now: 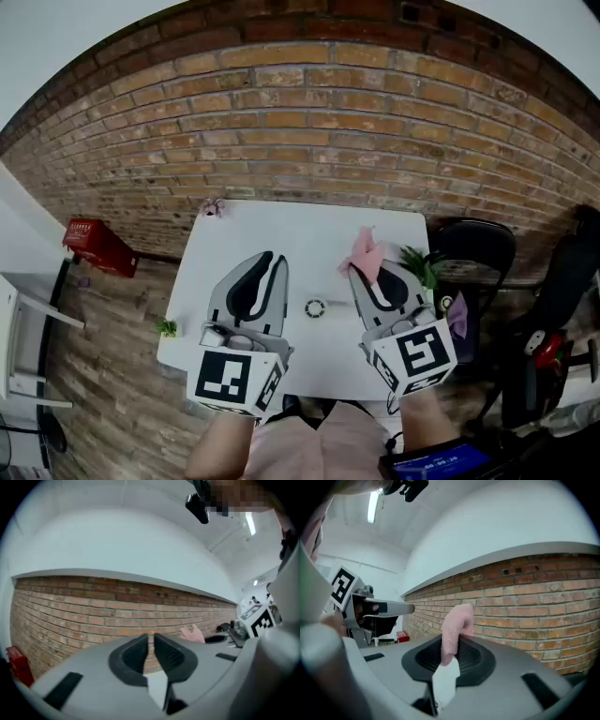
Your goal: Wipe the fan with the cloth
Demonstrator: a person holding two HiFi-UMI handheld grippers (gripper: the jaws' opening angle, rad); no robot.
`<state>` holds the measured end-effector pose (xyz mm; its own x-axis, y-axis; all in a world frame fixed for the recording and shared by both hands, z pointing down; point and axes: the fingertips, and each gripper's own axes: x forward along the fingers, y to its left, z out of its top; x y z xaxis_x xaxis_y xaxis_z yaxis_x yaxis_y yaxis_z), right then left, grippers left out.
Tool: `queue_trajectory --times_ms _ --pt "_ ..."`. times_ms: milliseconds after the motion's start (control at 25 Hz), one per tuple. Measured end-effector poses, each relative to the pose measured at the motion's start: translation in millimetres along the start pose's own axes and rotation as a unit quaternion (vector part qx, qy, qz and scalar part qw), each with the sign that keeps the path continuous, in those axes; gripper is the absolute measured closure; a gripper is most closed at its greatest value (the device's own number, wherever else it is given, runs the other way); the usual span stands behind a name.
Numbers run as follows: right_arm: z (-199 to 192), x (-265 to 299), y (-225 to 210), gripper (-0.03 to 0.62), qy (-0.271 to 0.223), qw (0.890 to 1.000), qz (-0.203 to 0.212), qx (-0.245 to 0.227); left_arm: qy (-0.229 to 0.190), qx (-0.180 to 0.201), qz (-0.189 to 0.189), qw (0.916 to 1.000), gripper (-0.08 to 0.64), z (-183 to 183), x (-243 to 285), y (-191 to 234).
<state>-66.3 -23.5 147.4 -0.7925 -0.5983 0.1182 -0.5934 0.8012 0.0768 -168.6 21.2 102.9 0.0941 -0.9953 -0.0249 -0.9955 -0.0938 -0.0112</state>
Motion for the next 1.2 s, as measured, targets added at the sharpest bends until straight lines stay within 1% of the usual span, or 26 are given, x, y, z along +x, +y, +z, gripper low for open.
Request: queue_trajectory --times_ms 40,120,240,320,480,640,800,1200 --pt "6.0 0.3 4.9 0.531 -0.007 1.000 -0.013 -0.003 -0.011 0.005 0.015 0.9998 0.541 6.1 -7.2 6.2" --pt "9.9 -1.5 17.1 0.531 -0.012 0.999 -0.030 -0.004 -0.023 0.024 0.031 0.9990 0.545 10.9 -21.2 13.7" --pt "4.7 -10.2 31.1 0.533 -0.010 0.999 -0.053 -0.008 -0.029 0.043 0.037 0.9980 0.545 8.5 -37.2 17.0" --pt "0.0 -16.3 36.7 0.534 -0.004 0.998 -0.065 -0.009 -0.032 0.041 0.030 0.9982 0.545 6.7 -42.5 15.4" --pt "-5.9 -25.1 46.3 0.536 0.006 0.997 -0.082 -0.014 -0.039 0.019 0.019 0.9989 0.545 7.0 -48.1 10.3" --pt "-7.5 -30.5 47.5 0.545 0.008 0.995 -0.097 -0.015 -0.045 0.028 0.006 0.9986 0.545 9.4 -51.1 4.5" --pt "-5.2 -29.6 53.2 0.545 0.005 0.995 -0.098 -0.014 -0.047 0.035 -0.010 0.9982 0.545 9.4 -52.6 0.1" --pt "2.0 -21.8 63.7 0.545 0.002 0.994 -0.101 -0.027 -0.051 0.034 -0.022 0.9979 0.545 10.6 -52.5 5.4"
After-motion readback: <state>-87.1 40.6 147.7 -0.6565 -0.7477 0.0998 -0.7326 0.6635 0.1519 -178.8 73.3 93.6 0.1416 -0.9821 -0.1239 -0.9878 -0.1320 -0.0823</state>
